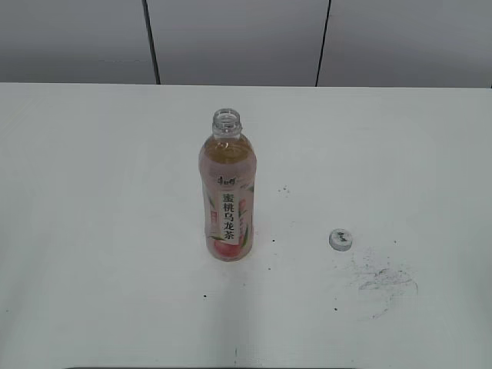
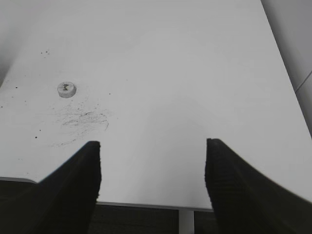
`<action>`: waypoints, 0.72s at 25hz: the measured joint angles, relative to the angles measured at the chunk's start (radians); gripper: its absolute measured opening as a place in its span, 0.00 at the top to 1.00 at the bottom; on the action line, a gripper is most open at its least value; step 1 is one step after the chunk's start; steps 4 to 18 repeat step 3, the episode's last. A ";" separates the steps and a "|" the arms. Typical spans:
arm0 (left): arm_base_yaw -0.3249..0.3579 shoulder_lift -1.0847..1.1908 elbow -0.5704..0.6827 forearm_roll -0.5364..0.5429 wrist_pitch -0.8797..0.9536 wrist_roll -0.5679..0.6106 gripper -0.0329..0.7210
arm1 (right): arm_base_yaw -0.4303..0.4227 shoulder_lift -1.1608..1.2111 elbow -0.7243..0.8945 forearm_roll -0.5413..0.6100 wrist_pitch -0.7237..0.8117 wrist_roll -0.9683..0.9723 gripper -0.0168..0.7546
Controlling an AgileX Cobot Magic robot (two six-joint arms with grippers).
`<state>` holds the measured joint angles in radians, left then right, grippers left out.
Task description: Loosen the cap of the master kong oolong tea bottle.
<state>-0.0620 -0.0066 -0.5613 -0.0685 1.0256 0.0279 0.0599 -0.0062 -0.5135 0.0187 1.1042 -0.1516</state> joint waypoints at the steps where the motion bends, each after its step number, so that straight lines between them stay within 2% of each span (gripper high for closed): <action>1: 0.000 0.000 0.000 0.000 0.000 0.000 0.38 | 0.000 0.000 0.000 0.000 0.000 0.000 0.32; 18: 0.000 0.000 0.000 0.000 0.000 0.000 0.38 | 0.000 0.000 0.000 0.000 0.000 0.000 0.32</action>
